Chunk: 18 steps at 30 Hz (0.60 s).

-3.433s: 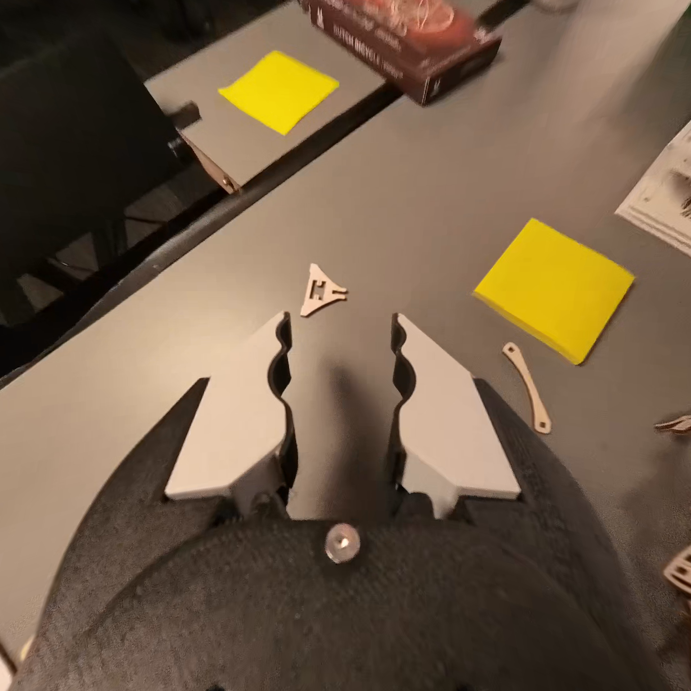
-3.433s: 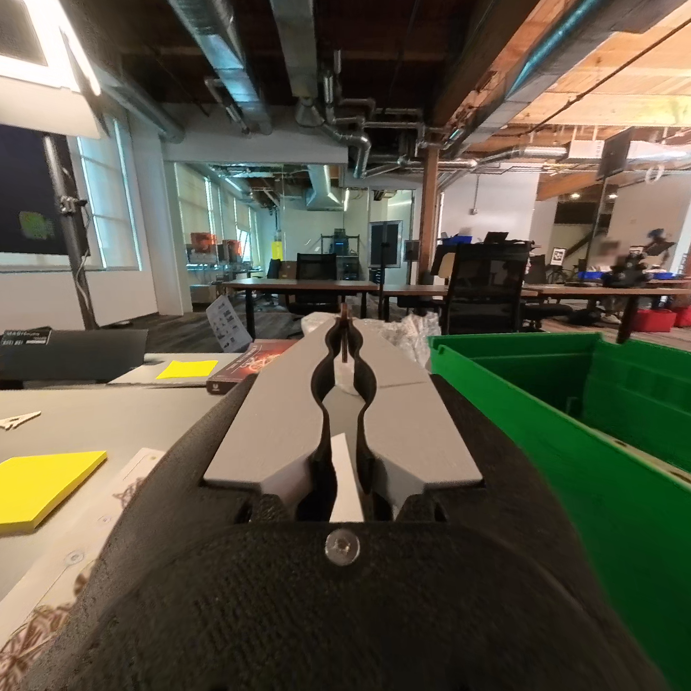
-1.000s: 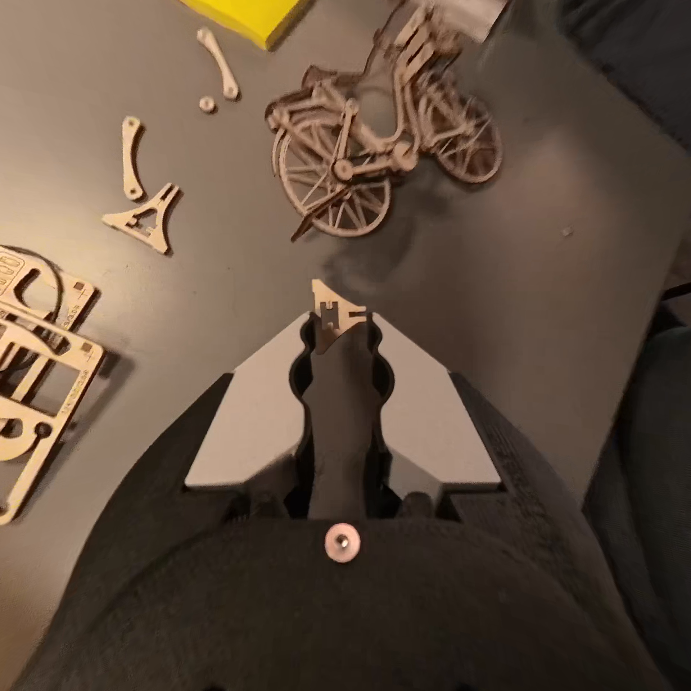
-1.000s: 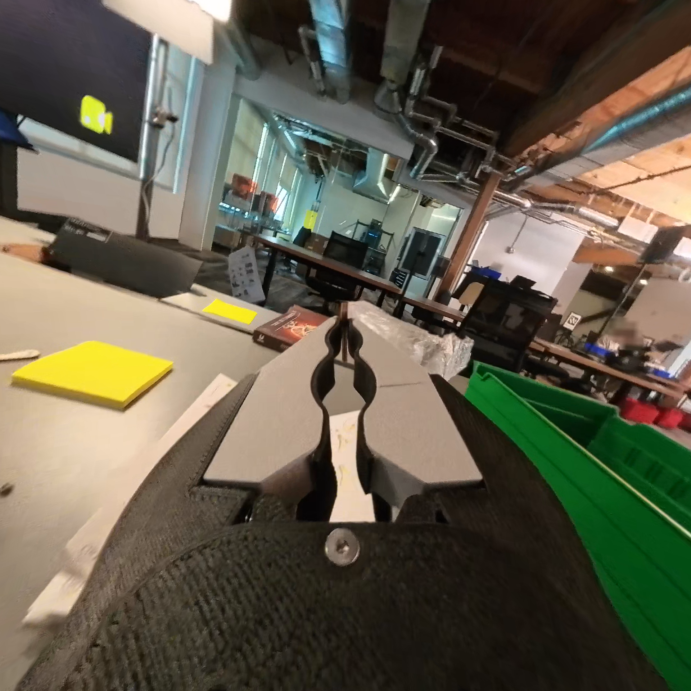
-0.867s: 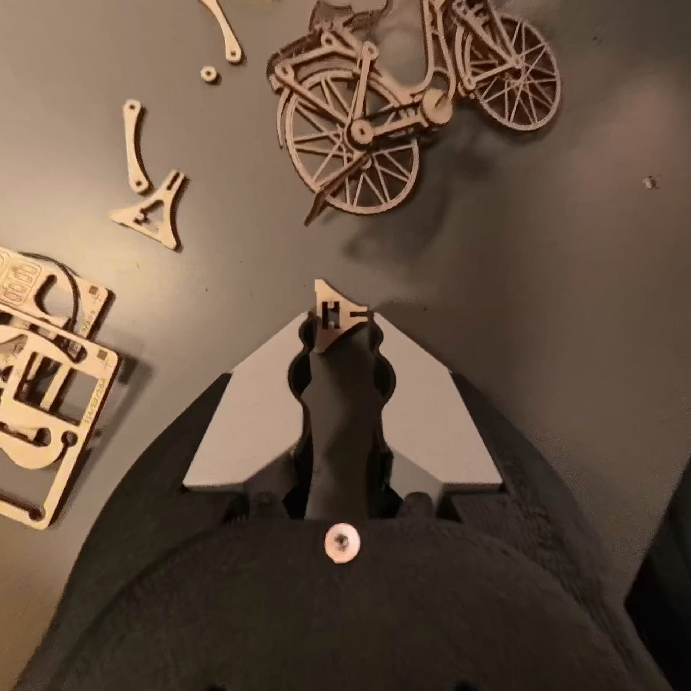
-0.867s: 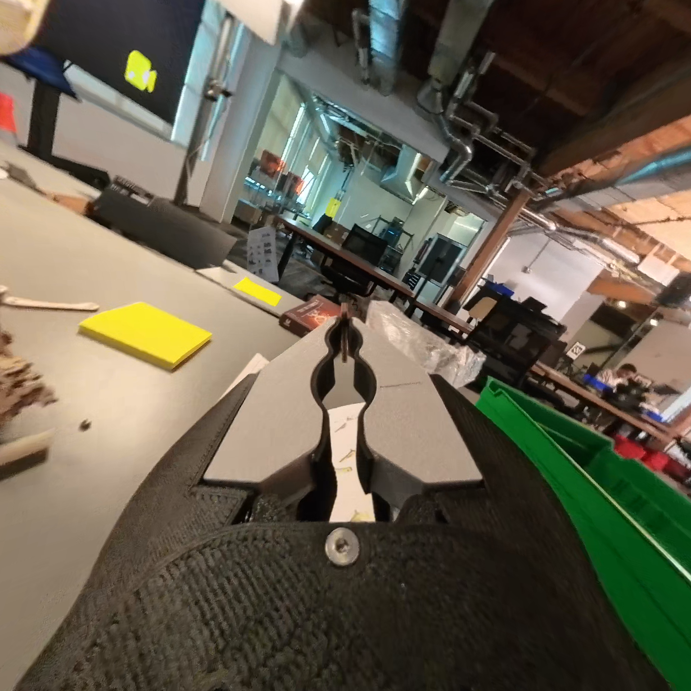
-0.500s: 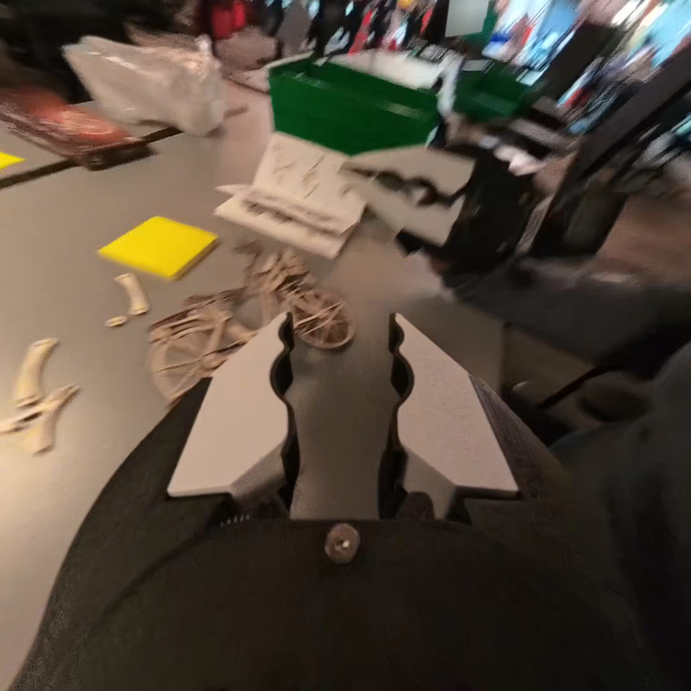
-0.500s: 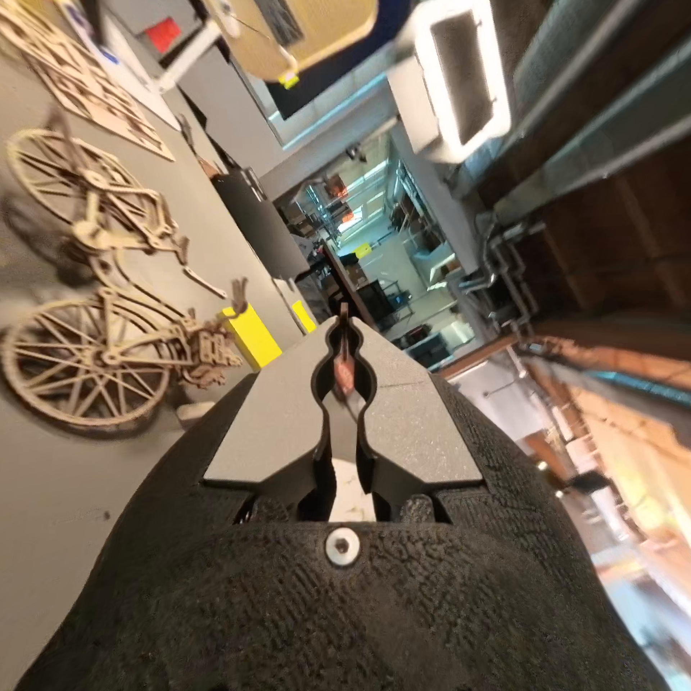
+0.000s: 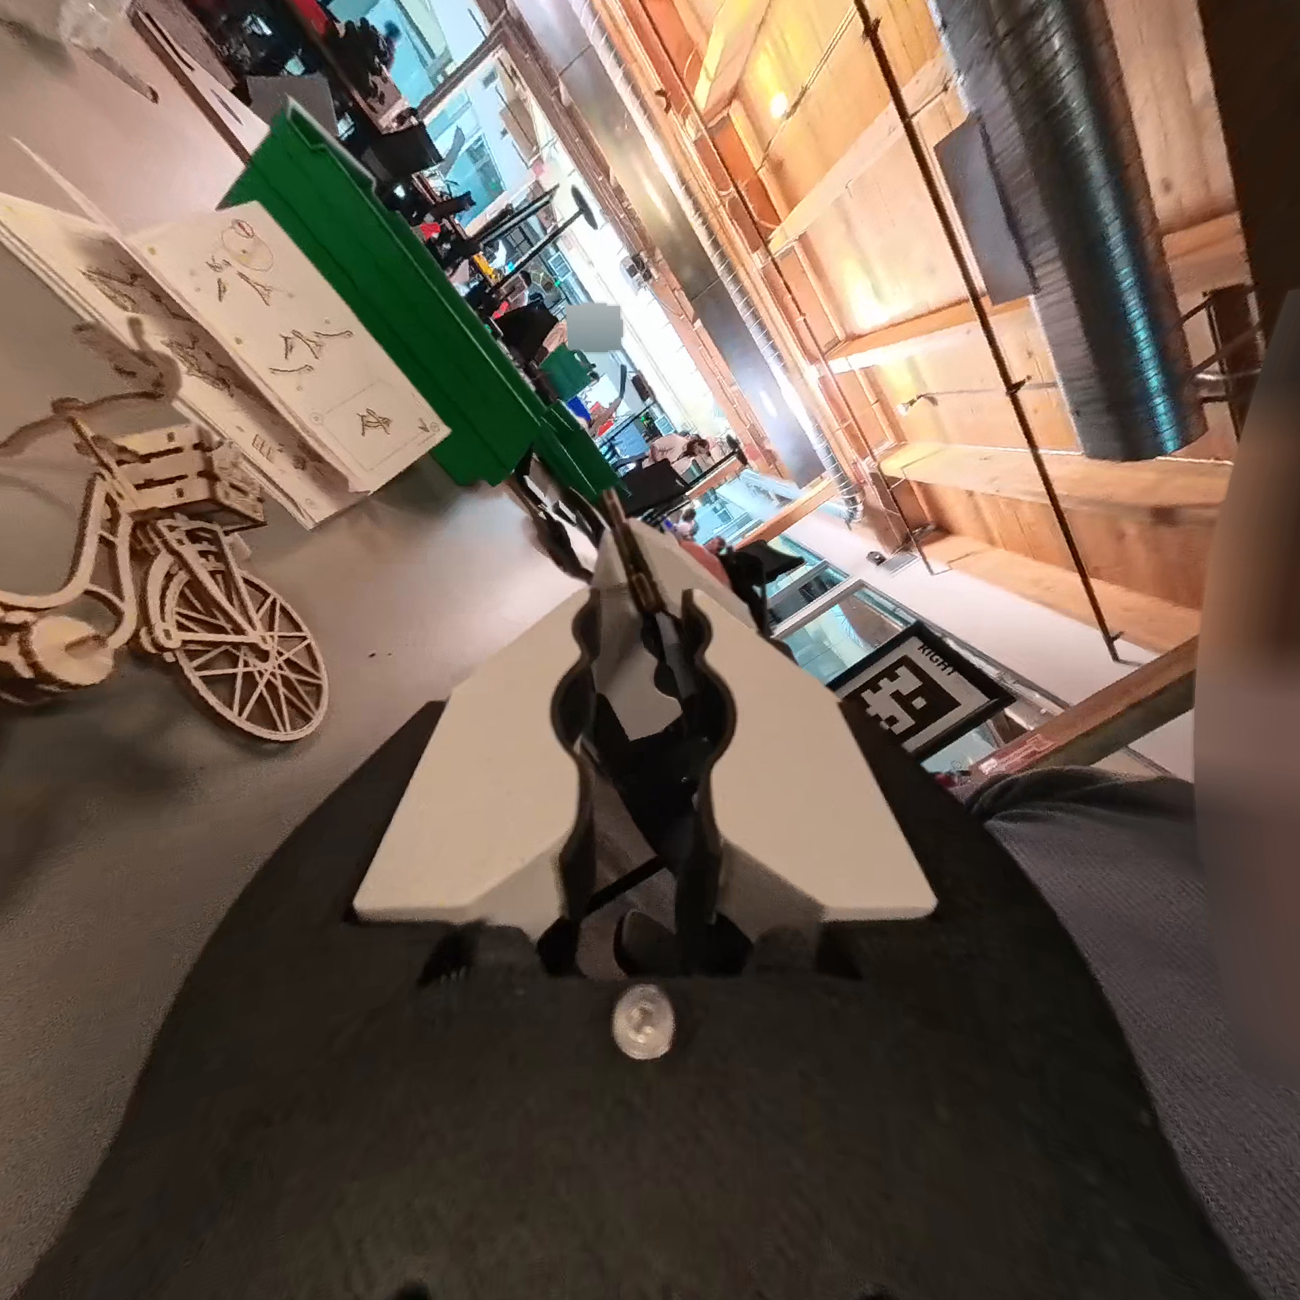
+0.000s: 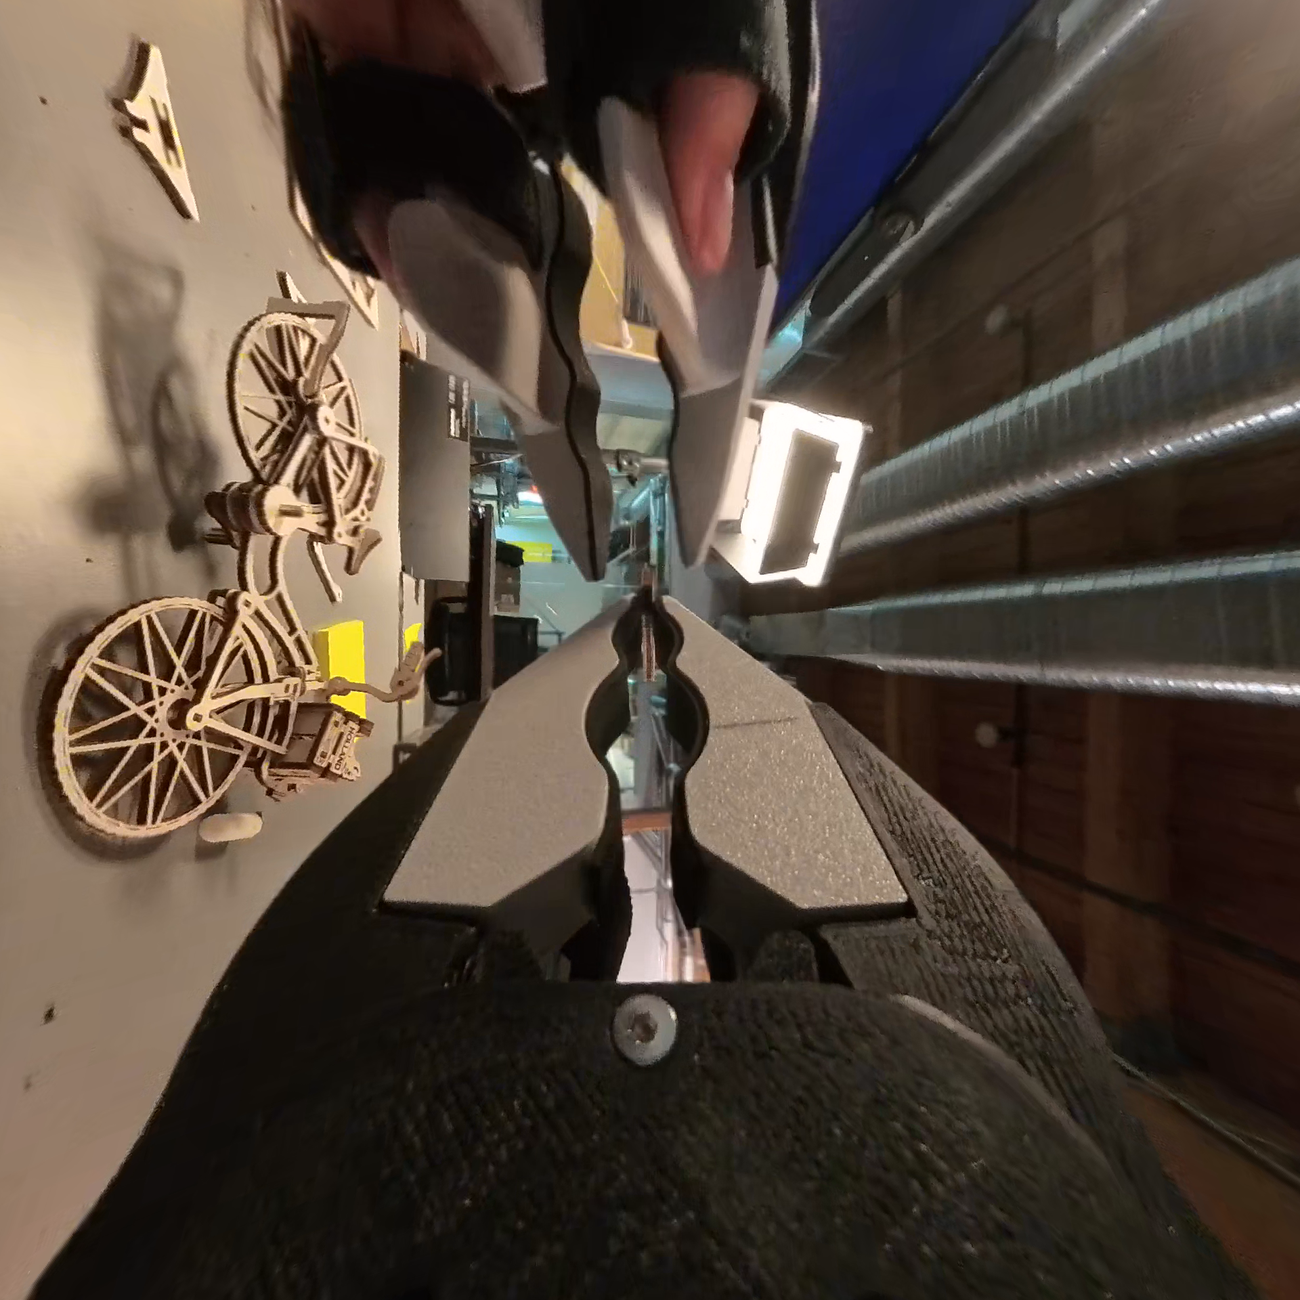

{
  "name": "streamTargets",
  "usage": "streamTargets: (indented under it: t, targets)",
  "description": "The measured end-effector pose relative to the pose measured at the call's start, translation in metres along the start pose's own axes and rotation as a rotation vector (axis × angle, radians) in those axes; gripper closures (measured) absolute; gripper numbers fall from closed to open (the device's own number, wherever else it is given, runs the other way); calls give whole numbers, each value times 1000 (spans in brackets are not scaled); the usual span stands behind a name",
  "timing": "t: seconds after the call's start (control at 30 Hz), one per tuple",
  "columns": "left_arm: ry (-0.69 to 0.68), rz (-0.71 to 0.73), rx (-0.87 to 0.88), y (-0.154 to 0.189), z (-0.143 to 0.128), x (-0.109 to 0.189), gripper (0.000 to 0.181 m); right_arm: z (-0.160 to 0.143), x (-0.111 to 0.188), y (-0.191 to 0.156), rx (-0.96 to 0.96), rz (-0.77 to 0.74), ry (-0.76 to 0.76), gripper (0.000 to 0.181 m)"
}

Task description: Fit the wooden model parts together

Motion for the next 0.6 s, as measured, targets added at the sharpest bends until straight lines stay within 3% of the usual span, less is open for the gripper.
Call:
streamTargets:
  t: [0.37,0.47,0.53,0.6]
  targets:
    - [15,-80,74,-3,5,-1,173,3,-3,2,79,-46,-21,181]
    - [17,-64,14,-2,5,0,180,2,-4,0,72,-32,-24,180]
    - [9,-43,-67,0,5,0,181,4,-2,1,3,-27,7,175]
    - [-7,-14,-160,1,6,2,181,3,0,2,-196,22,44,168]
Point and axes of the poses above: each gripper's, where its closed fingertips meet, x back along the fingers, z out of its top, y = z × x across the jaws, the point moved 1 cm from there along x, back along the fingers, and after that the axes turned 1 degree about y, right-handed, at the moved point
